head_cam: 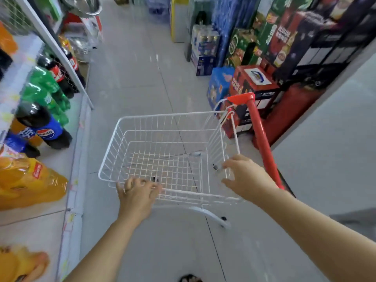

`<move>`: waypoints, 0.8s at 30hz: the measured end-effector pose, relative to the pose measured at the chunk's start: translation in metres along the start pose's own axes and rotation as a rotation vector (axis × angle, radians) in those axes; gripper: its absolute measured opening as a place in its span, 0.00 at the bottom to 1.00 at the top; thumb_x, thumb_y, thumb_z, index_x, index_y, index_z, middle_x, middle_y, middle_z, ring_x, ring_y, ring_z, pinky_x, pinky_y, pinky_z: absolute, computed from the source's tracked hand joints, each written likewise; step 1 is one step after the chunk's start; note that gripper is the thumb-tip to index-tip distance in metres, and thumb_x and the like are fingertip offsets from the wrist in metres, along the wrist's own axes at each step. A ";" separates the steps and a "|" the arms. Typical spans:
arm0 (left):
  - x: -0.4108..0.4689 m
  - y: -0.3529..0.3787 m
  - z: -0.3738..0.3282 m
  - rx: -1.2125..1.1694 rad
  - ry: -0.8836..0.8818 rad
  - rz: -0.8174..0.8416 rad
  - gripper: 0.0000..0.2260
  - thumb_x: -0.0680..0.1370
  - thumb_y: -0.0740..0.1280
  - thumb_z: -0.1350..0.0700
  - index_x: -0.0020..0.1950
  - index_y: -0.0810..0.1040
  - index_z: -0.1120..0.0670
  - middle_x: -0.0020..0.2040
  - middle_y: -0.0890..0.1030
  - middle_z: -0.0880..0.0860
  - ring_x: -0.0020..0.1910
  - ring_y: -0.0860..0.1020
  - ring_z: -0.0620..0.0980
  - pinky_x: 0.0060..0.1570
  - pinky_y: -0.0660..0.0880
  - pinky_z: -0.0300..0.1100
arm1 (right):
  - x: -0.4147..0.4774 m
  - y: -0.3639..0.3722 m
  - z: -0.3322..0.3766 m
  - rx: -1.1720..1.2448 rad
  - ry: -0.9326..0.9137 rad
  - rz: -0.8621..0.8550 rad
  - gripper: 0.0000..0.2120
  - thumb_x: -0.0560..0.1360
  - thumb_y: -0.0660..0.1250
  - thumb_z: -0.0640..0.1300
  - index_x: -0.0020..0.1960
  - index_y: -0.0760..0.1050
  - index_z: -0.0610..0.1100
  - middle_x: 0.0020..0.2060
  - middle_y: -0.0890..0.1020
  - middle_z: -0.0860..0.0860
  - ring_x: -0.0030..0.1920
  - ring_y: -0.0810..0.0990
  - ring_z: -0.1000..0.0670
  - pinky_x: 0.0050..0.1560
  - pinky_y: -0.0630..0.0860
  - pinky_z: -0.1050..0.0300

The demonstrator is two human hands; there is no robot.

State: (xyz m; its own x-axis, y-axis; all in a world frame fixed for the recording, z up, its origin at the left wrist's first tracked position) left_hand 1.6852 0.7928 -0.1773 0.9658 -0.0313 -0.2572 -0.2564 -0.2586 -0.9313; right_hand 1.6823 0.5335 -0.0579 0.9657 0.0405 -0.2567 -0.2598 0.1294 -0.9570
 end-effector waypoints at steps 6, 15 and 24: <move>-0.069 0.013 -0.011 -0.853 -0.658 0.073 0.34 0.78 0.65 0.51 0.77 0.49 0.56 0.77 0.44 0.61 0.75 0.49 0.60 0.70 0.57 0.52 | -0.087 0.005 -0.101 0.465 0.557 0.087 0.33 0.76 0.61 0.45 0.76 0.48 0.53 0.61 0.73 0.42 0.56 0.76 0.39 0.55 0.75 0.45; -0.132 0.048 -0.095 -1.108 -0.573 0.490 0.37 0.79 0.64 0.56 0.77 0.40 0.50 0.75 0.57 0.51 0.64 0.73 0.55 0.69 0.63 0.53 | -0.227 0.045 -0.130 0.823 0.903 0.104 0.42 0.74 0.60 0.35 0.75 0.36 0.56 0.40 0.76 0.47 0.37 0.82 0.43 0.41 0.81 0.43; -0.110 0.070 -0.233 -1.084 -0.250 0.735 0.35 0.79 0.64 0.60 0.78 0.44 0.49 0.78 0.52 0.52 0.73 0.62 0.52 0.67 0.67 0.50 | -0.266 0.038 -0.222 0.827 1.085 0.061 0.39 0.73 0.63 0.36 0.74 0.42 0.52 0.43 0.78 0.41 0.39 0.82 0.40 0.41 0.81 0.43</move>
State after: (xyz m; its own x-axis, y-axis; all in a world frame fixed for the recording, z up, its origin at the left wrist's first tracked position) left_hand 1.5698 0.5530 -0.1538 0.5541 -0.3472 -0.7566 -0.4402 -0.8936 0.0877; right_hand 1.4165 0.3074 -0.0565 0.3721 -0.6741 -0.6381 0.1405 0.7204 -0.6792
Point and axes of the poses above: each hand's wrist, its own x-axis towards the middle knuckle, its own y-axis out of the palm, z = x × y, the point moved 9 cm from there along x, towards the middle knuckle
